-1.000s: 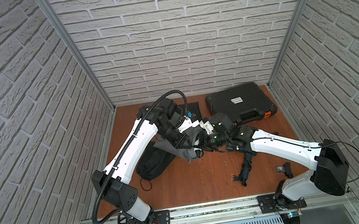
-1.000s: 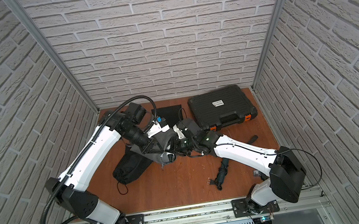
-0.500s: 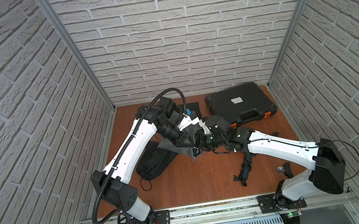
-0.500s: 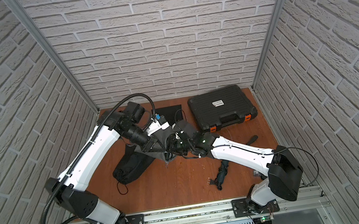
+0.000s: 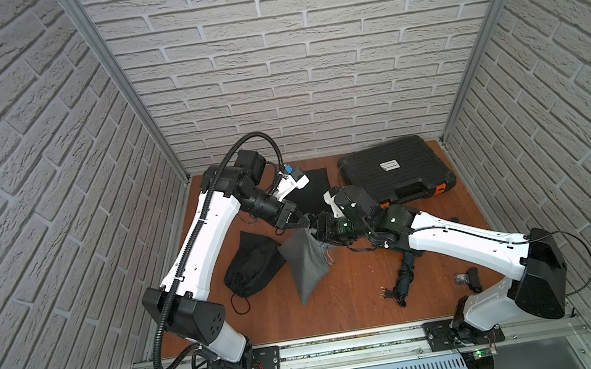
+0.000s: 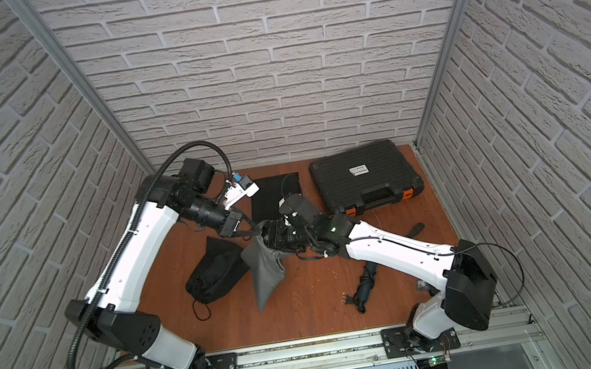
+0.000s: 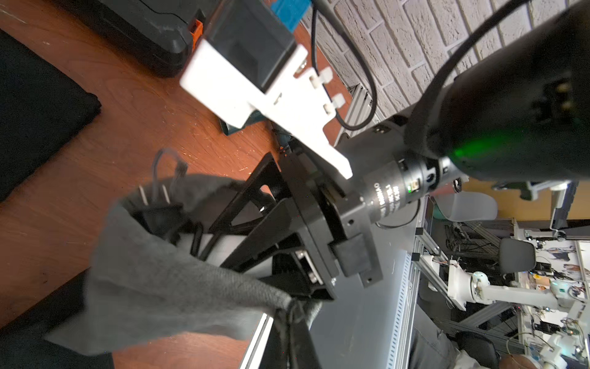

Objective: Pack away hair dryers
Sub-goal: Place the hair dryer in the drawstring bag.

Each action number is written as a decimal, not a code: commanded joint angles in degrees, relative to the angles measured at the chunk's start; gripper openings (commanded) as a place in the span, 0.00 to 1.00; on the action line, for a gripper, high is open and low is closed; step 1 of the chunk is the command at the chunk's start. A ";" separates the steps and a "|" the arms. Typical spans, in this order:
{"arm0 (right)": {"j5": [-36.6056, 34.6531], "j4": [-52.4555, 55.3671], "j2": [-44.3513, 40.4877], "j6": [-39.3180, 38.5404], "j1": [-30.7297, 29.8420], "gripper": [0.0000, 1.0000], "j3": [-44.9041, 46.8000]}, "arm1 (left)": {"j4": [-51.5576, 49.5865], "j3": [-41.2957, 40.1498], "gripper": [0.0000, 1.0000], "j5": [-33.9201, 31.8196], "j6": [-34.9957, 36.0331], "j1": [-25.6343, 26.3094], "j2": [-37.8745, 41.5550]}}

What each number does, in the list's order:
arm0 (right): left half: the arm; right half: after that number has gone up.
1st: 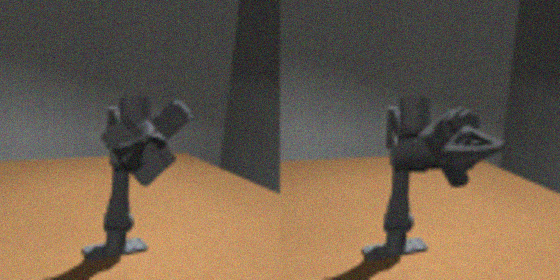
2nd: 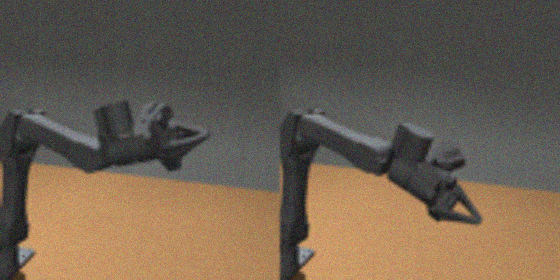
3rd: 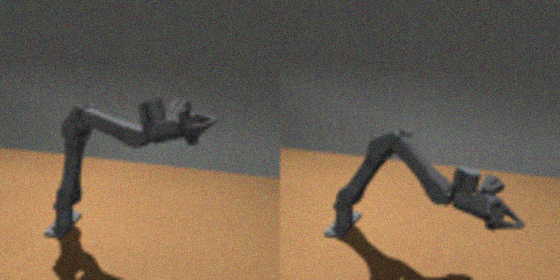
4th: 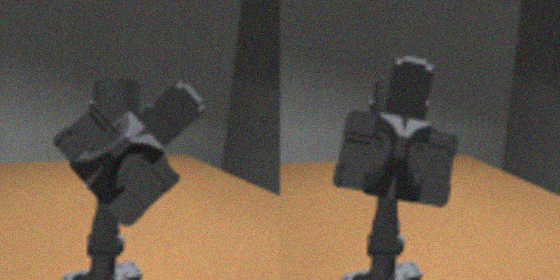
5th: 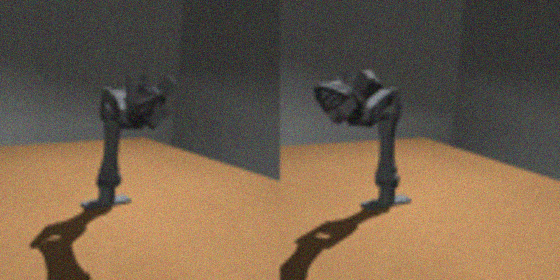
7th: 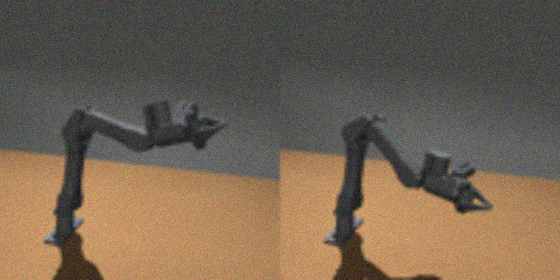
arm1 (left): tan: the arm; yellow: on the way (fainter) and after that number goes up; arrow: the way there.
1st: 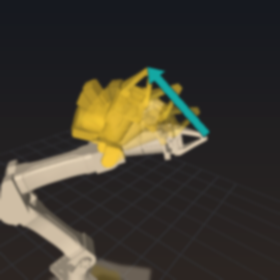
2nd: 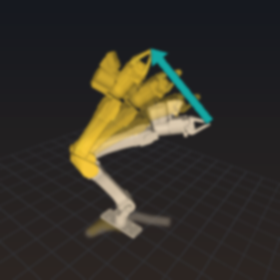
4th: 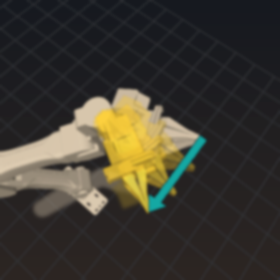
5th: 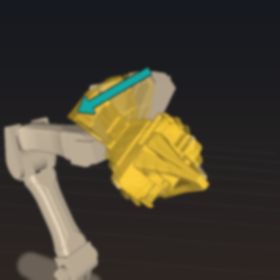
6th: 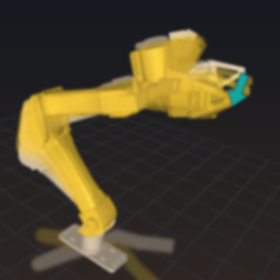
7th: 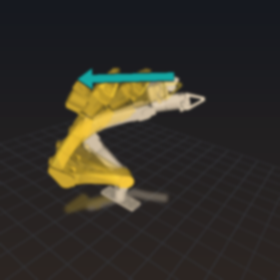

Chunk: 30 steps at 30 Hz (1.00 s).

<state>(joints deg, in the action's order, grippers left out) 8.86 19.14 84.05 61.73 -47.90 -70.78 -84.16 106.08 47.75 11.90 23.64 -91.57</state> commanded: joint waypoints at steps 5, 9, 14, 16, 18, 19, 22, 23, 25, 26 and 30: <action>0.63 0.09 -1.66 -2.34 -0.53 0.61 -1.89 | 0.18 2.93 0.00 4.08 -0.10 -0.65 0.33; -0.02 3.39 -3.74 -4.14 -0.53 0.61 -2.33 | 0.53 1.57 0.00 4.24 -0.16 -1.22 1.00; -2.81 10.04 -7.27 -6.55 -0.48 0.62 -3.29 | 3.02 -1.03 0.00 4.46 -1.45 -2.73 2.25; -4.06 12.01 -8.65 -7.13 -0.44 0.62 -3.35 | 3.97 -2.18 0.00 4.29 -2.35 -3.63 2.58; -5.25 13.26 -9.79 -7.16 -0.28 0.63 -3.13 | 4.40 -2.78 0.00 4.39 -2.71 -3.96 2.54; -6.09 13.76 -10.38 -6.83 -0.26 0.63 -2.75 | 4.55 -2.96 0.00 4.22 -2.81 -3.99 2.58; -7.82 15.34 -12.38 -5.18 -0.02 0.64 -0.75 | 4.62 -3.44 0.00 3.55 -2.62 -4.04 2.75; -8.30 15.62 -13.07 -4.24 0.00 0.64 0.34 | 4.71 -3.72 0.00 3.33 -2.72 -3.97 2.88; -8.39 15.29 -14.76 -2.20 0.13 0.64 3.35 | 4.79 -4.17 0.00 3.32 -2.85 -3.96 3.15; -7.77 14.62 -15.30 -1.51 0.13 0.64 4.76 | 4.80 -4.45 0.00 3.38 -2.85 -4.00 3.23; -3.55 10.14 -15.89 1.26 0.00 0.64 10.07 | 5.21 -5.31 0.00 3.46 -2.88 -4.03 3.37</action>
<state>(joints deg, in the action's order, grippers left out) 3.33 32.32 68.45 59.99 -47.86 -63.48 -80.86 101.34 48.90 9.15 19.88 -90.56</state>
